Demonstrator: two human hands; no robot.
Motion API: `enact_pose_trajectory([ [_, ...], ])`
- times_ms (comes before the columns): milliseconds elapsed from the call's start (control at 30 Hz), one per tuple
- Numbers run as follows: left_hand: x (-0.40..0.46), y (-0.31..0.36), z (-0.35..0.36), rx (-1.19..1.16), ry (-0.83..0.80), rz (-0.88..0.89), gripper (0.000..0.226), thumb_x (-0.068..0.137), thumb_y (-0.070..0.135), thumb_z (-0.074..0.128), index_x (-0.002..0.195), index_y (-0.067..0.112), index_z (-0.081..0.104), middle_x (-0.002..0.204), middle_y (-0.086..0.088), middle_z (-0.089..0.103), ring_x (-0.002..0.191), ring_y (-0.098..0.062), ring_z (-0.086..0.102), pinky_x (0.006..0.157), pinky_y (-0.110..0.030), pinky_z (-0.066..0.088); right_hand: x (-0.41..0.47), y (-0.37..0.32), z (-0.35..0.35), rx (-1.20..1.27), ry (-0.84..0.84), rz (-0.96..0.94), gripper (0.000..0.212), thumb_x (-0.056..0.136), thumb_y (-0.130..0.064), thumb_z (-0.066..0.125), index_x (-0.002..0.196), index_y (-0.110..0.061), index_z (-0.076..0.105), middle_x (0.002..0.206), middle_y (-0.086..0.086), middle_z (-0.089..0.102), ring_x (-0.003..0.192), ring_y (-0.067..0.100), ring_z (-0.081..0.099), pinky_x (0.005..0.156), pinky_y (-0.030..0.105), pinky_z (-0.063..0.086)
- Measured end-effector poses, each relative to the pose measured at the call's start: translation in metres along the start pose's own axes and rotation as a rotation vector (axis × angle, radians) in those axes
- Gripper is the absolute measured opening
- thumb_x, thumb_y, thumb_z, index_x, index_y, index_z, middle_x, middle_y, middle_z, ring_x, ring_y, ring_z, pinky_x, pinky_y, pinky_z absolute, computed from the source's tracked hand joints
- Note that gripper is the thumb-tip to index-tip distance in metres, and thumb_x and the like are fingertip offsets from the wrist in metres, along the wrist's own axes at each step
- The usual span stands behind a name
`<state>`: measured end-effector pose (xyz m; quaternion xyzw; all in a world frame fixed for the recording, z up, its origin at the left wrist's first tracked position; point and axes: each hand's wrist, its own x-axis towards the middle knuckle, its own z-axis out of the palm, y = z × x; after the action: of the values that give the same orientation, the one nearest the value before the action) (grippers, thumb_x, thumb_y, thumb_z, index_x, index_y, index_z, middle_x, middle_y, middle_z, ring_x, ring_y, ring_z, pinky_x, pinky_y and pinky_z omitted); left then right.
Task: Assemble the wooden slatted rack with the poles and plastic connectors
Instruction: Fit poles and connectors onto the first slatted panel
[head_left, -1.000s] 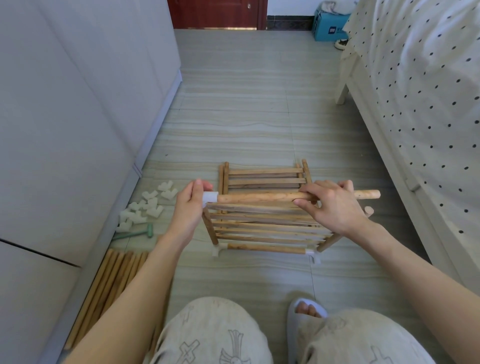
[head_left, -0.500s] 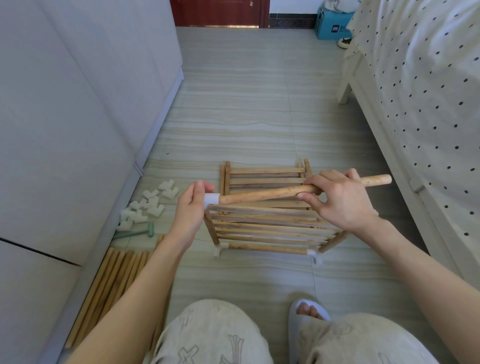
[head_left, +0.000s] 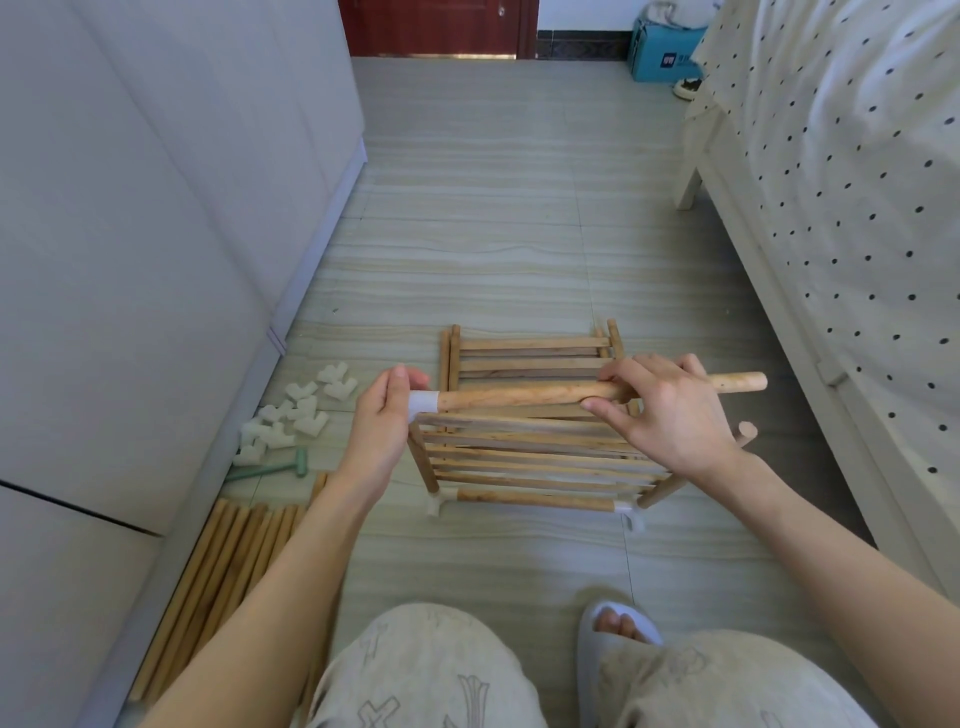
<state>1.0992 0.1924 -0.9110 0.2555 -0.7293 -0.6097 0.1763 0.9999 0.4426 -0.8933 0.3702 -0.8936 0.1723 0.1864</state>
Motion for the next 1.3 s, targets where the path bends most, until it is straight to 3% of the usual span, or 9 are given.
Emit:
enact_pose_trajectory([
  [133, 0.000, 0.001, 0.000, 0.011, -0.020, -0.009, 0.037, 0.103, 0.022, 0.029, 0.081, 0.014, 0.057, 0.074, 0.002, 0.053, 0.058, 0.006, 0.048, 0.055, -0.006, 0.036, 0.001, 0.002, 0.007, 0.028, -0.033, 0.033, 0.047, 0.082, -0.058, 0.044, 0.089, -0.022, 0.073, 0.073, -0.006, 0.067, 0.069, 0.019, 0.064, 0.067, 0.036, 0.040],
  [367, -0.007, -0.006, 0.004, 0.054, 0.064, 0.005, 0.035, 0.104, 0.024, 0.028, 0.079, 0.016, 0.052, 0.075, 0.003, 0.051, 0.069, -0.004, 0.045, 0.056, -0.004, 0.034, 0.005, -0.010, 0.013, 0.052, -0.095, 0.053, 0.064, 0.080, -0.074, 0.029, 0.087, -0.030, 0.074, 0.062, -0.005, 0.068, 0.057, 0.023, 0.065, 0.066, 0.028, 0.046],
  [667, -0.002, 0.000, 0.006, 0.073, 0.056, -0.003, 0.035, 0.103, 0.022, 0.028, 0.076, 0.018, 0.050, 0.073, 0.004, 0.049, 0.066, -0.004, 0.043, 0.055, -0.006, 0.034, 0.021, -0.015, -0.006, 0.089, -0.449, 0.238, 0.037, 0.084, -0.066, 0.043, 0.098, -0.043, 0.068, 0.075, -0.008, 0.065, 0.077, 0.014, 0.056, 0.067, 0.028, 0.040],
  [800, 0.000, 0.007, 0.007, 0.077, 0.040, -0.030, 0.033, 0.104, 0.023, 0.028, 0.089, 0.009, 0.054, 0.072, 0.004, 0.048, 0.066, -0.004, 0.043, 0.054, -0.005, 0.033, 0.022, -0.026, 0.006, 0.102, -0.261, 0.142, 0.047, 0.085, -0.061, 0.040, 0.096, -0.028, 0.072, 0.083, -0.001, 0.068, 0.082, 0.024, 0.063, 0.072, 0.033, 0.045],
  [933, 0.004, 0.009, 0.006, 0.037, 0.023, -0.049, 0.033, 0.104, 0.025, 0.029, 0.091, 0.010, 0.056, 0.075, 0.005, 0.052, 0.067, -0.004, 0.046, 0.054, -0.005, 0.034, 0.016, -0.059, 0.018, 0.114, 0.093, -0.176, 0.027, 0.090, -0.029, 0.053, 0.088, -0.011, 0.073, 0.085, 0.006, 0.062, 0.079, 0.022, 0.052, 0.069, 0.034, 0.040],
  [1033, 0.008, 0.011, 0.005, 0.035, -0.008, -0.055, 0.032, 0.103, 0.022, 0.030, 0.092, 0.009, 0.056, 0.076, 0.005, 0.052, 0.068, -0.003, 0.045, 0.056, -0.004, 0.034, 0.002, -0.064, 0.029, 0.147, -0.062, -0.332, 0.028, 0.091, -0.026, 0.048, 0.088, -0.009, 0.070, 0.080, 0.004, 0.065, 0.072, 0.024, 0.060, 0.064, 0.033, 0.051],
  [1133, 0.010, 0.010, 0.004, 0.036, -0.024, -0.045, 0.032, 0.103, 0.022, 0.030, 0.088, 0.012, 0.056, 0.076, 0.005, 0.052, 0.069, -0.002, 0.045, 0.056, -0.004, 0.034, -0.007, -0.061, 0.046, -0.017, -0.237, -0.353, 0.033, 0.088, -0.028, 0.047, 0.107, -0.010, 0.067, 0.099, 0.006, 0.067, 0.088, 0.025, 0.064, 0.078, 0.033, 0.054],
  [1200, 0.015, 0.007, 0.004, 0.032, -0.048, -0.044, 0.035, 0.103, 0.023, 0.029, 0.081, 0.017, 0.055, 0.077, 0.005, 0.052, 0.069, -0.003, 0.045, 0.057, -0.007, 0.035, 0.000, -0.061, 0.059, -0.108, -0.231, -0.288, 0.040, 0.079, -0.025, 0.066, 0.116, -0.009, 0.063, 0.106, 0.006, 0.066, 0.093, 0.025, 0.064, 0.083, 0.035, 0.052],
  [1300, 0.022, 0.005, 0.002, 0.013, -0.092, -0.059, 0.036, 0.103, 0.024, 0.029, 0.078, 0.020, 0.055, 0.077, 0.004, 0.052, 0.068, -0.006, 0.044, 0.057, -0.013, 0.036, 0.018, -0.065, 0.082, -0.130, -0.266, -0.171, 0.051, 0.063, -0.018, 0.083, 0.109, -0.008, 0.063, 0.088, 0.006, 0.070, 0.078, 0.027, 0.068, 0.066, 0.035, 0.054],
])
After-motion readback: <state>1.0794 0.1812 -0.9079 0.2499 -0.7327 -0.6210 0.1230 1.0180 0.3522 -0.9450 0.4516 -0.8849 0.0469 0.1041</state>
